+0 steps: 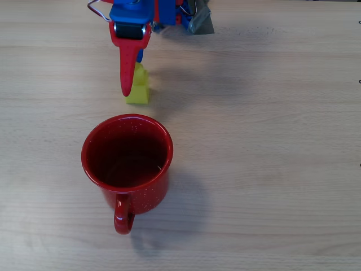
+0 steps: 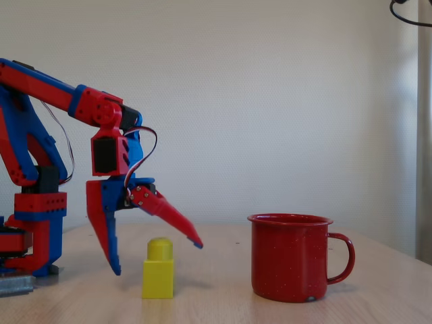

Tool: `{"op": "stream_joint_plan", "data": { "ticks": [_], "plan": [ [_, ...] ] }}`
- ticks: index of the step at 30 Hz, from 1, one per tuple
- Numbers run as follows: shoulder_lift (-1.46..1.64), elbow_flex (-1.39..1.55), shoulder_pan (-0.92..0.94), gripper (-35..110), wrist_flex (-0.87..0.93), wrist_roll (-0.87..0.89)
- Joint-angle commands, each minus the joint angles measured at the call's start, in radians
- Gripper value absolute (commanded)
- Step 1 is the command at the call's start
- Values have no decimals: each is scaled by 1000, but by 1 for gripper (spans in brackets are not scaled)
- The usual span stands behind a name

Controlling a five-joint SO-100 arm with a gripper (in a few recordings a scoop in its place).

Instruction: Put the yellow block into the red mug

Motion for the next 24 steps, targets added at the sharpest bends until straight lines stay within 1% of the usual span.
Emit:
{"op": "stream_joint_plan", "data": {
  "ticks": [1, 5, 8, 18, 20, 24],
  "plan": [
    [15, -6, 2, 50, -15, -8],
    [0, -5, -2, 48, -54, -8],
    [-14, -5, -5, 42, -75, -11],
    [-28, 11, 6, 31, -130, -15],
    [-28, 15, 11, 25, -147, -15],
    [-28, 17, 14, 5, -156, -20]
  ]
}}
